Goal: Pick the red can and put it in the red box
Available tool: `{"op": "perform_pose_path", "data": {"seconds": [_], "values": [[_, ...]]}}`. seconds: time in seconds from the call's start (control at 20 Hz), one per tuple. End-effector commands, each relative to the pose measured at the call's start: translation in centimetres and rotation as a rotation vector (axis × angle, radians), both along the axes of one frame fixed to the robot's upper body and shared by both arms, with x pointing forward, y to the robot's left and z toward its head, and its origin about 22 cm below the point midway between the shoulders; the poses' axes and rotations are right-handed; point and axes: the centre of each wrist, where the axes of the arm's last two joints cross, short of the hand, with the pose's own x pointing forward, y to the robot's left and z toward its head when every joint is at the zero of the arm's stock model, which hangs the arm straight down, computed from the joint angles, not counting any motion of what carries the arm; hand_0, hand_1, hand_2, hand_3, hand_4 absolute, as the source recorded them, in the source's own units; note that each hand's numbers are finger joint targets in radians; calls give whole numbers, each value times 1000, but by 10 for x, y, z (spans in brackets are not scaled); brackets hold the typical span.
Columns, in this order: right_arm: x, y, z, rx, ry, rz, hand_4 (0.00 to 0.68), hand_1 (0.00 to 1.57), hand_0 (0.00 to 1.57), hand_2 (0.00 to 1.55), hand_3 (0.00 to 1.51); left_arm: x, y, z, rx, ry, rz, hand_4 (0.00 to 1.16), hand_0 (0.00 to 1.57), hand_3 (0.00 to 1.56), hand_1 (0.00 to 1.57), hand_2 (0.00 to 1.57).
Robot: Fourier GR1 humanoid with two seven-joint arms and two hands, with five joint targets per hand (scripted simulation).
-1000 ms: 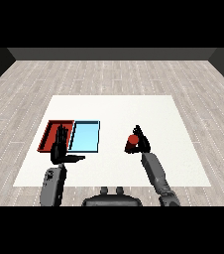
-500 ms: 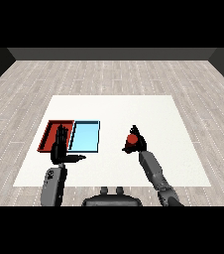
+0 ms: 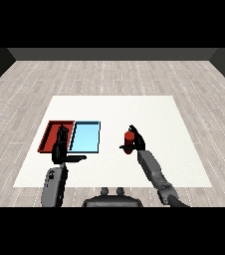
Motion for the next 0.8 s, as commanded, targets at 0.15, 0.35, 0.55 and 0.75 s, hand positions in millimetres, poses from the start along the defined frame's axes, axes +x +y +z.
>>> {"op": "perform_pose_path", "data": {"seconds": [0.15, 0.35, 0.55, 0.75], "values": [[8, 11, 13, -104, 1, -105, 612, 1452, 1452, 1456, 1418, 1, -7, 5, -8, 5, -6, 0, 0, 0, 0, 0], [-3, 11, 23, -120, 4, -101, 589, 1474, 1474, 1450, 1401, 7, -6, -3, -5, -1, -18, 0, 0, 0, 0, 0], [13, -1, 9, -125, -18, -92, 597, 1473, 1473, 1443, 1385, 5, 7, 10, 7, -8, -11, 0, 0, 0, 0, 0], [14, -4, 29, -162, -95, -72, 607, 1438, 1438, 1437, 1373, 1, 2, -11, -20, 2, -48, 0, 0, 0, 0, 0]]}}
